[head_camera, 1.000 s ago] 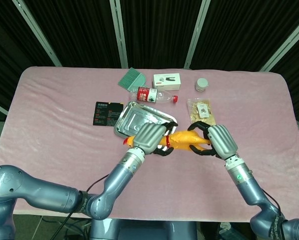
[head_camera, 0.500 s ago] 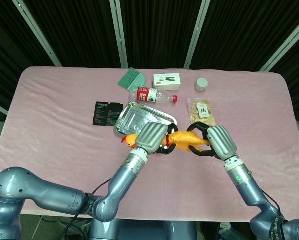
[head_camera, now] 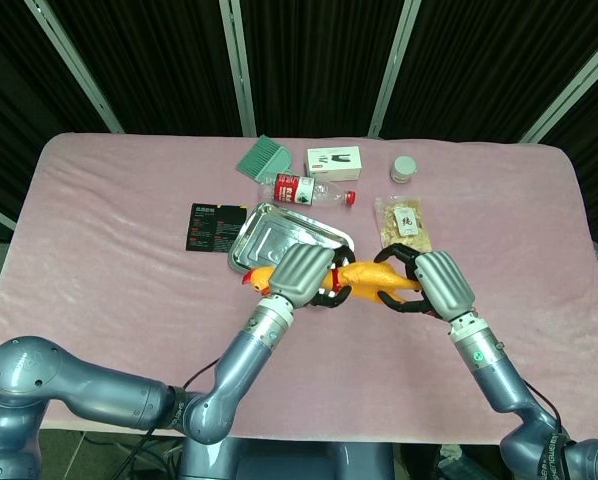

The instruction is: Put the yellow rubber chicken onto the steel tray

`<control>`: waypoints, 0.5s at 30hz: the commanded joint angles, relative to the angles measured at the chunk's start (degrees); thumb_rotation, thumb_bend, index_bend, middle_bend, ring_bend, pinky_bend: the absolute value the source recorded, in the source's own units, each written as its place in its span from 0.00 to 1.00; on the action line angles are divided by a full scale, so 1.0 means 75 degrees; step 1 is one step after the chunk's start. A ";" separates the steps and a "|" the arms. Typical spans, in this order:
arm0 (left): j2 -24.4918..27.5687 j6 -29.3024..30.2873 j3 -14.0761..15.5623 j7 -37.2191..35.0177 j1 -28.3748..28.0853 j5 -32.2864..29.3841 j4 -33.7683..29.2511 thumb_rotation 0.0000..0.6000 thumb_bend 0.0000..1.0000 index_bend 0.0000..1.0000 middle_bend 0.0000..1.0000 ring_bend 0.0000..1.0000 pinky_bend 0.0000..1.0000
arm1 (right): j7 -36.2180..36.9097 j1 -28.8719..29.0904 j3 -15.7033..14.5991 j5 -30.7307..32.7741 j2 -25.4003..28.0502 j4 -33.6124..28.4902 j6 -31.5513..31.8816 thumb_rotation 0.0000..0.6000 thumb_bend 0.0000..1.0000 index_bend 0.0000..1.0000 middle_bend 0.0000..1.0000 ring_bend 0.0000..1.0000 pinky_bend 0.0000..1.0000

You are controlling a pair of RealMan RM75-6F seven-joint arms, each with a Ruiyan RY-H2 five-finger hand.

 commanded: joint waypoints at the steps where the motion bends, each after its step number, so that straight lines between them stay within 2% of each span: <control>1: 0.0217 -0.0212 0.0007 0.0002 0.0082 -0.0066 -0.0176 1.00 0.29 0.29 0.38 0.44 0.43 | -0.0005 -0.0009 0.0021 0.0038 0.0010 0.0020 0.0013 1.00 0.39 1.00 0.85 0.79 0.77; 4: 0.0383 -0.0308 0.0012 -0.0003 0.0143 -0.0081 -0.0297 1.00 0.20 0.21 0.32 0.39 0.40 | -0.0076 -0.0014 0.0052 0.0081 0.0017 0.0073 0.0042 1.00 0.39 1.00 0.85 0.79 0.77; 7: 0.0477 -0.0341 -0.0006 -0.0024 0.0176 -0.0082 -0.0356 1.00 0.14 0.18 0.28 0.38 0.40 | -0.0184 -0.0021 0.0086 0.0122 0.0008 0.0098 0.0094 1.00 0.40 1.00 0.85 0.79 0.77; 15: 0.0422 -0.0296 -0.0050 0.0045 0.0075 -0.0199 -0.0295 1.00 0.12 0.17 0.28 0.38 0.40 | -0.0639 -0.0053 0.0193 0.0338 -0.0118 0.0005 0.0280 1.00 0.41 1.00 0.85 0.79 0.77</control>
